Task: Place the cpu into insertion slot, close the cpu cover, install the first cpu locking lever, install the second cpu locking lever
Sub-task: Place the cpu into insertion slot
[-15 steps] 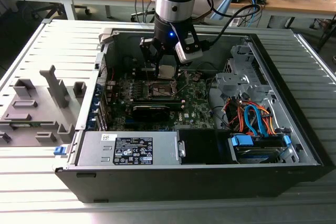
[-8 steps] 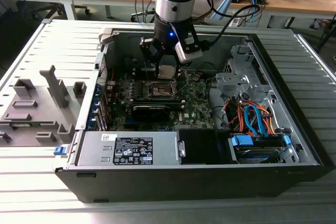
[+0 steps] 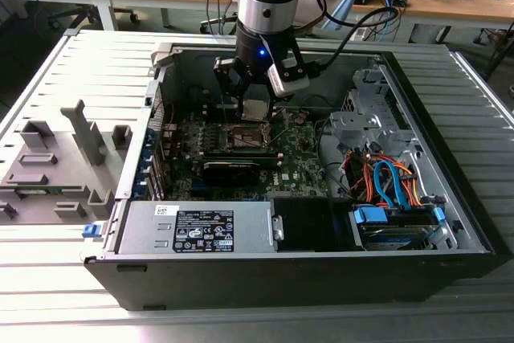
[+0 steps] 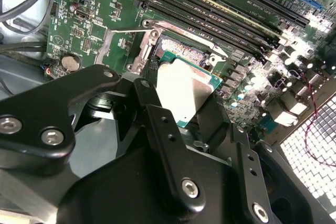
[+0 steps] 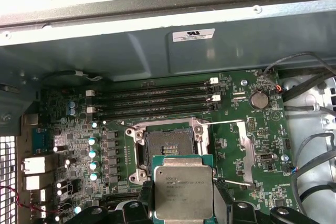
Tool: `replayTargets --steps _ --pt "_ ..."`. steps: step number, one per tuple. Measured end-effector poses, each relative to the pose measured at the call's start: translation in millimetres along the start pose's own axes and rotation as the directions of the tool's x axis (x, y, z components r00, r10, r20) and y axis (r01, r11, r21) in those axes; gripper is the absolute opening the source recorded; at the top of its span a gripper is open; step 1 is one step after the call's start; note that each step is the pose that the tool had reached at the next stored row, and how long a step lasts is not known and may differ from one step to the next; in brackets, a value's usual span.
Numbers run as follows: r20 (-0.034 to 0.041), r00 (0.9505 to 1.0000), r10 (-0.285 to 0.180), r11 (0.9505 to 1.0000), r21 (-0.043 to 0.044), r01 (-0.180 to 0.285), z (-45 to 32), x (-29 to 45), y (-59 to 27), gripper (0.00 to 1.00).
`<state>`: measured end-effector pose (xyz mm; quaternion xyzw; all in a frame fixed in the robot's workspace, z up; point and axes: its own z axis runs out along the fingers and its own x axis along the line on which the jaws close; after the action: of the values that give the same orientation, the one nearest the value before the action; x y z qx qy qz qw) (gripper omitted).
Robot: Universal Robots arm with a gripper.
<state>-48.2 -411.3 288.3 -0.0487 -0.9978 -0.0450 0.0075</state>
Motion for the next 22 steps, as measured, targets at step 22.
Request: replayTargets --steps 22 --pt "0.0012 0.9999 0.013 0.9999 -0.0003 -0.013 0.0 0.0 0.0 0.54"
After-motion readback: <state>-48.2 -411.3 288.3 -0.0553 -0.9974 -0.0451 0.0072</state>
